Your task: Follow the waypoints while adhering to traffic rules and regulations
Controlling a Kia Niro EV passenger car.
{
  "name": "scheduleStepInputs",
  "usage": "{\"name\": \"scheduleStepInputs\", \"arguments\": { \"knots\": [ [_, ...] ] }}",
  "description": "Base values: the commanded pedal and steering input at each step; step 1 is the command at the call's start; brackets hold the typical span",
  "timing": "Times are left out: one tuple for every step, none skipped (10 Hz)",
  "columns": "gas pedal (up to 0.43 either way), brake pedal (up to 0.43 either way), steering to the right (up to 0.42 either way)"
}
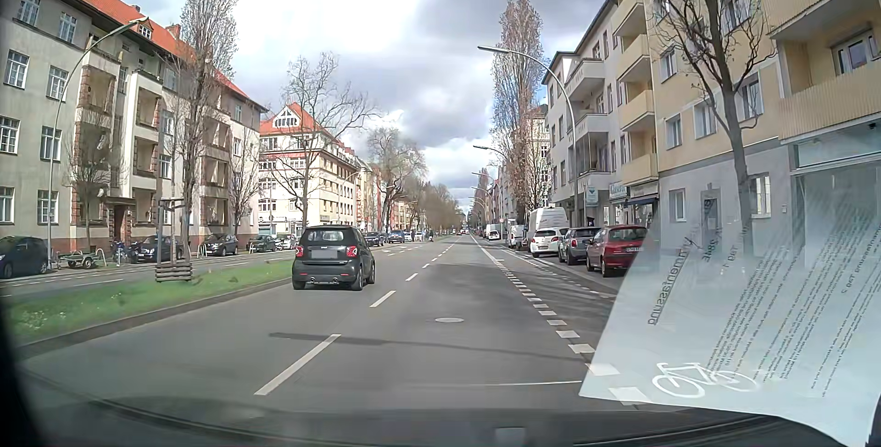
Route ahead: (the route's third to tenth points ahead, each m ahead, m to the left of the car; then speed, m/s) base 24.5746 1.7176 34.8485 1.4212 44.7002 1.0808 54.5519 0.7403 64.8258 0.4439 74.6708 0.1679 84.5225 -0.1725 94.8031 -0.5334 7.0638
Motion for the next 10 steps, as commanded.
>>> {"name": "scheduleStepInputs", "arguments": {
  "knots": [
    [0.047,0.037,0.000],
    [0.047,0.037,0.000],
    [0.047,0.030,0.000],
    [0.059,0.037,0.000],
    [0.059,0.037,0.000],
    [0.067,0.037,0.000],
    [0.067,0.037,0.001],
    [0.067,0.037,0.000],
    [0.079,0.037,0.000],
    [0.079,0.037,0.000]
  ]
}}
